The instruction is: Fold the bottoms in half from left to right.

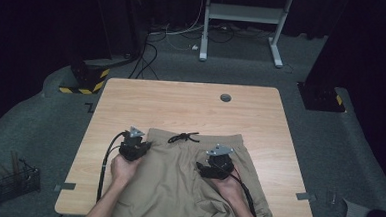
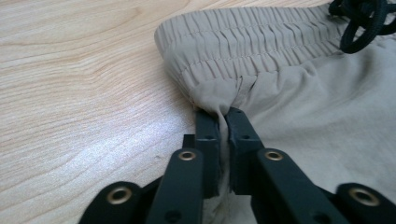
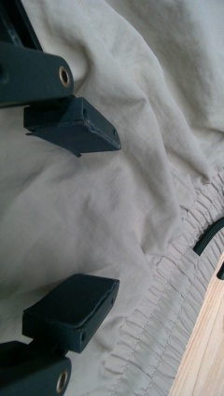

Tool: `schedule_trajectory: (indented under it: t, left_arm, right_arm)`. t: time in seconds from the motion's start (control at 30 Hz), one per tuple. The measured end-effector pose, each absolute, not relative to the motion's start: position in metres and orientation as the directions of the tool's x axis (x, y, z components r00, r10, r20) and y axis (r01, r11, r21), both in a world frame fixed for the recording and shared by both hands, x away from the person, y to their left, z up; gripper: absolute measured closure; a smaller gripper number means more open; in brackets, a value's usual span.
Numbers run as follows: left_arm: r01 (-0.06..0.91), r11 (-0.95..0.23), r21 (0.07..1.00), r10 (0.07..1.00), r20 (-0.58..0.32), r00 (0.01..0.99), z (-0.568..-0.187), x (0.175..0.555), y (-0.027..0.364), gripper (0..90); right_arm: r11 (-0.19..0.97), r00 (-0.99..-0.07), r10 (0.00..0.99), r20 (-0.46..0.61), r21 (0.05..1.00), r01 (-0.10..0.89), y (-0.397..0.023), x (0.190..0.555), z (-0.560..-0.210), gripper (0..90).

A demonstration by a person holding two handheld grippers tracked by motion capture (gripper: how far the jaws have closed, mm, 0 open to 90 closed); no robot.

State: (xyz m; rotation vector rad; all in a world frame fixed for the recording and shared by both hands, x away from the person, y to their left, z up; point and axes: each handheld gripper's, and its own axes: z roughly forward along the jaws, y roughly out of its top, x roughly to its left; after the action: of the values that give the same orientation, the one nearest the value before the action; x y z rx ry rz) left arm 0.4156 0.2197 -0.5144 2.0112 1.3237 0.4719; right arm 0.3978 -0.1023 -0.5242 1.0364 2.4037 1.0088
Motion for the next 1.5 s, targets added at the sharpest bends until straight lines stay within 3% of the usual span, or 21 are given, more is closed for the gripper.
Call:
schedule_trajectory:
  t: [0.43, 0.57, 0.8, 1.23, 1.5]
  left_arm:
    - [0.606, -0.205, 0.769, 0.881, -0.125, 0.457, -0.481, 0.409, 0.225, 87.7]
    - [0.598, -0.199, 0.776, 0.875, -0.133, 0.465, -0.472, 0.410, 0.224, 87.8]
    - [0.603, -0.182, 0.776, 0.878, -0.148, 0.455, -0.469, 0.416, 0.226, 88.0]
    - [0.591, -0.115, 0.798, 0.887, -0.185, 0.422, -0.439, 0.442, 0.242, 88.2]
    - [0.549, -0.128, 0.826, 0.851, -0.193, 0.488, -0.422, 0.440, 0.217, 88.1]
  right_arm:
    - [0.488, -0.685, 0.728, -0.021, 0.718, 0.496, -0.097, 0.406, -0.524, 27.5]
    - [0.432, -0.683, 0.729, 0.038, 0.749, 0.503, -0.099, 0.398, -0.515, 32.5]
    - [0.511, -0.749, 0.663, -0.006, 0.734, 0.446, -0.081, 0.388, -0.512, 30.6]
    - [0.519, -0.735, 0.678, -0.024, 0.724, 0.455, -0.041, 0.416, -0.525, 32.0]
    - [0.508, -0.729, 0.685, -0.012, 0.725, 0.466, -0.030, 0.420, -0.522, 33.9]
